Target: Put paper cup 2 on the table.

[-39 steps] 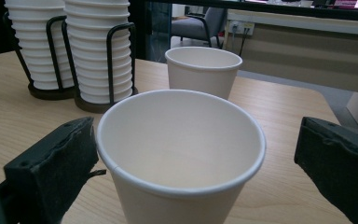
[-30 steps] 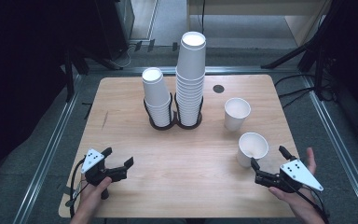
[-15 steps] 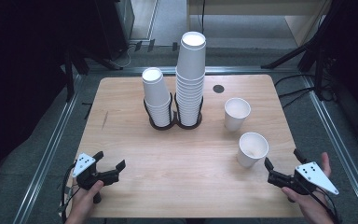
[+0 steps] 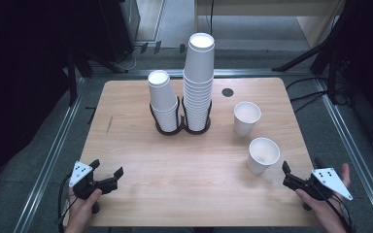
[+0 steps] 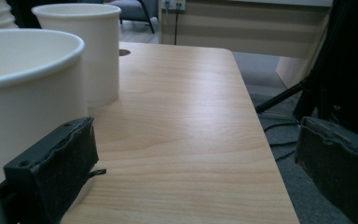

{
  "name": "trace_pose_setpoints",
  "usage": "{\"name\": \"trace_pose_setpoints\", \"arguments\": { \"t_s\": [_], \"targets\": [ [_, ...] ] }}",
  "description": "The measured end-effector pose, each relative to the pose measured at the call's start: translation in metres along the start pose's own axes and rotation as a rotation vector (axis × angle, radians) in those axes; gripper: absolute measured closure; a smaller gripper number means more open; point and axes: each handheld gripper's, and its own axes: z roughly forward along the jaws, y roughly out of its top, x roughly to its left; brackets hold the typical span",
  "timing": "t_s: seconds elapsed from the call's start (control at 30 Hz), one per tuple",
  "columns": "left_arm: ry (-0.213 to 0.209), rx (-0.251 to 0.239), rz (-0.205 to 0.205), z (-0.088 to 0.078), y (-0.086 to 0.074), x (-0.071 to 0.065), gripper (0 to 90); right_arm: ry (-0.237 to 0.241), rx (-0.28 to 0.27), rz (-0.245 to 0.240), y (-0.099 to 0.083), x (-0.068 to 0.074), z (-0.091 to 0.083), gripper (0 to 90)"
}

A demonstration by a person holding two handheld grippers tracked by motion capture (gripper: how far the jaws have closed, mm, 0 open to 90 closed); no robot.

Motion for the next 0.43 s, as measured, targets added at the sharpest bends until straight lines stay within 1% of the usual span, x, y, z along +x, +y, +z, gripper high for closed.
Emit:
{"name": "trace_pose_setpoints", "arguments": {
  "t_s": [0.1, 0.27, 0.43],
  "targets": [
    [0.001, 0.004, 0.001, 0.0004, -0.0018, 0.0008, 1.4, -0.013, 0.003, 0.008, -0.0017, -0.0013, 0.0014, 0.0],
    [0.0, 0.006, 0.001, 0.0016, -0.0025, 0.001, 1.4, -0.016, 0.005, 0.013, -0.0024, -0.0007, 0.0015, 0.0],
    [-0.007, 0.005, 0.002, 0.0025, -0.0027, 0.0005, 1.4, 0.0, 0.007, 0.012, -0.003, 0.0019, 0.0022, 0.0]
  ]
}}
